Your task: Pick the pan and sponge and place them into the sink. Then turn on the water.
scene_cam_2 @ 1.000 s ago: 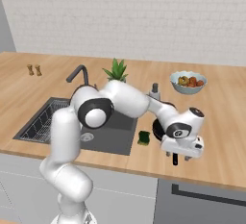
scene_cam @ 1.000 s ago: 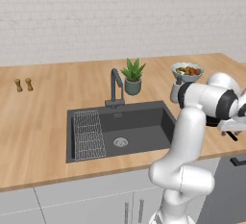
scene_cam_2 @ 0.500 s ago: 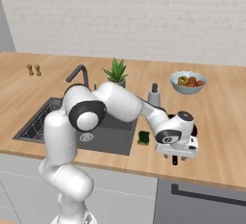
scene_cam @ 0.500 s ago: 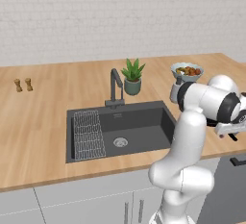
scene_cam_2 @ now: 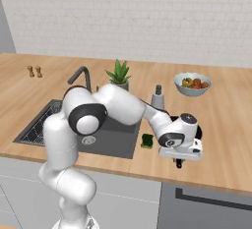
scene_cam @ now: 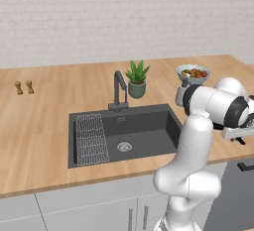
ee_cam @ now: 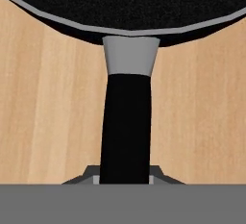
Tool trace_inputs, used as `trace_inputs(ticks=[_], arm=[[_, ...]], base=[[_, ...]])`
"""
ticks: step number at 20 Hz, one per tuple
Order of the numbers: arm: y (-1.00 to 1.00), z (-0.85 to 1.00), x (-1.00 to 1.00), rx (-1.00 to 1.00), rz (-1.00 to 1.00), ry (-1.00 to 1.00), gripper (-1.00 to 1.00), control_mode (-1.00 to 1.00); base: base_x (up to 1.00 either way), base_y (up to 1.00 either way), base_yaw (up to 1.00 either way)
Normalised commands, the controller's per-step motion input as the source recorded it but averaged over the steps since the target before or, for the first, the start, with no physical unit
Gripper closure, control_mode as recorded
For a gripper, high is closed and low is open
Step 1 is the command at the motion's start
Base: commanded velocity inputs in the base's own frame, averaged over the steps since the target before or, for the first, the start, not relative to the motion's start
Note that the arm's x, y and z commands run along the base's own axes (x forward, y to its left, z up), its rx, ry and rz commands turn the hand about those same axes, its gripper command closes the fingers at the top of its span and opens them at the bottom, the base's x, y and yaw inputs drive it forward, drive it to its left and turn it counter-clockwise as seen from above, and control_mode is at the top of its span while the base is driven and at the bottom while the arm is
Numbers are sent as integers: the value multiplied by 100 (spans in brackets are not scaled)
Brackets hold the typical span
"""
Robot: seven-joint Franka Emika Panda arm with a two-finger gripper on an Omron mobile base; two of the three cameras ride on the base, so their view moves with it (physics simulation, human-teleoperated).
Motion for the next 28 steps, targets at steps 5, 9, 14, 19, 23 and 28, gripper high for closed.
trace_inputs(ticks=[5, 9, 14, 19, 23, 28], arm=[[0, 41, 0, 0, 0, 0, 100, -100], [0, 51, -3, 0, 0, 0, 100, -100], [28, 55, -10, -1, 0, 0, 100, -100], [91, 22, -17, -6, 0, 0, 100, -100], [100, 2, -14, -8, 10, 0, 100, -100], [100, 0, -3, -3, 25, 0, 100, -100]], base=[[0, 0, 0], [0, 0, 0], [0, 0, 0], [0, 0, 0], [0, 0, 0], [0, 0, 0]])
